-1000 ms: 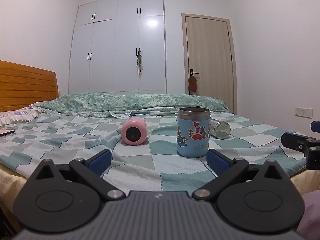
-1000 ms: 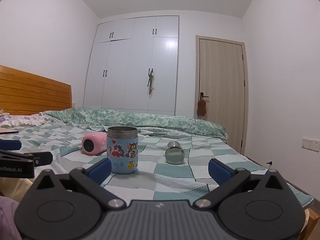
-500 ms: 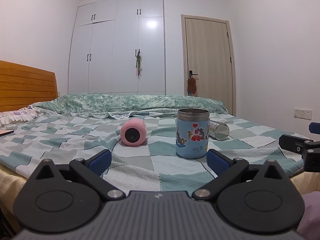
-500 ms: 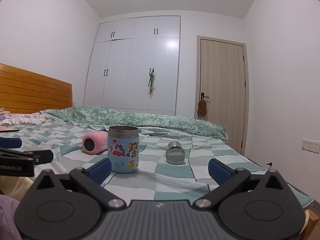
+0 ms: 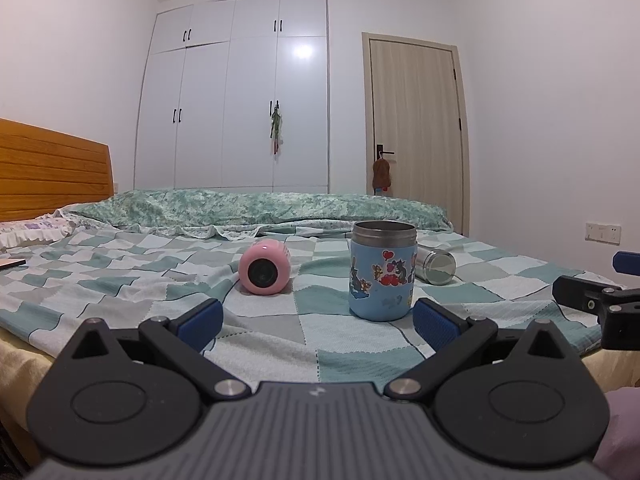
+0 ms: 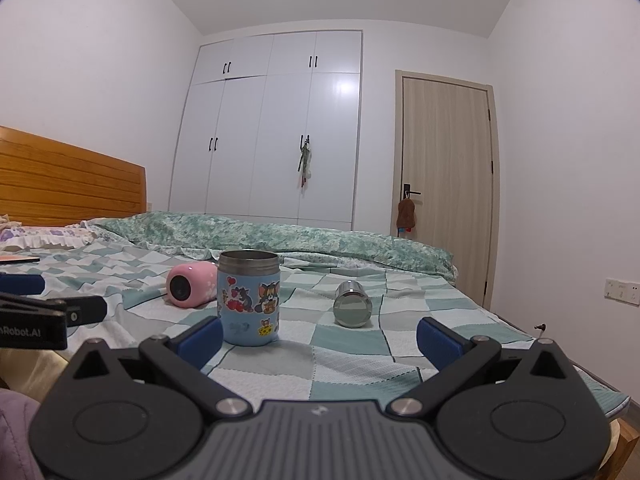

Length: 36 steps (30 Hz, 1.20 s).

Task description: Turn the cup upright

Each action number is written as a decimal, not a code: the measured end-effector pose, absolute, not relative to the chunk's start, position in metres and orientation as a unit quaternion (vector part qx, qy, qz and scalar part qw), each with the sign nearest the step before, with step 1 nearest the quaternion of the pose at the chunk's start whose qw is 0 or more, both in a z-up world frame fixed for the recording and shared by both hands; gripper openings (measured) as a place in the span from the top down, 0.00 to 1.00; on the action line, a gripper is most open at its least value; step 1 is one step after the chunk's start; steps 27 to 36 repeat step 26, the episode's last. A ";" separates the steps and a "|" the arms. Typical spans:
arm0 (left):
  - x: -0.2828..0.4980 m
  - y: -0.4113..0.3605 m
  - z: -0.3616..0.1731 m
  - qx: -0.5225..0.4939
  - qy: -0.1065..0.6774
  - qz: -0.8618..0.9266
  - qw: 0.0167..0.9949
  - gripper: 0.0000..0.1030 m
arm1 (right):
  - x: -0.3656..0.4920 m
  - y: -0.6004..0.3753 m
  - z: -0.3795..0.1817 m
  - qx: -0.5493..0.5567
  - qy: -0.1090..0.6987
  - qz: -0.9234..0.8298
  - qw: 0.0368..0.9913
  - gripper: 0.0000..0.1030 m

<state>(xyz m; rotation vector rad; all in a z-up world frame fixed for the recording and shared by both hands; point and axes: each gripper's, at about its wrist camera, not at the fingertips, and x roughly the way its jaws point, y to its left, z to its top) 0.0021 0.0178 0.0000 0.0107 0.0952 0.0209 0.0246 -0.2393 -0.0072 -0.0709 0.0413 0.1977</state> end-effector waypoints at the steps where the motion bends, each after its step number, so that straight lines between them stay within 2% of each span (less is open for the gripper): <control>1: 0.002 0.018 0.000 0.004 0.048 0.009 0.999 0.00 | 0.024 -0.239 -0.007 -0.035 0.020 0.099 0.994 0.00; 36: -0.001 0.013 0.001 0.013 0.040 0.010 0.999 0.00 | 0.023 -0.239 -0.007 -0.033 0.020 0.103 0.994 0.00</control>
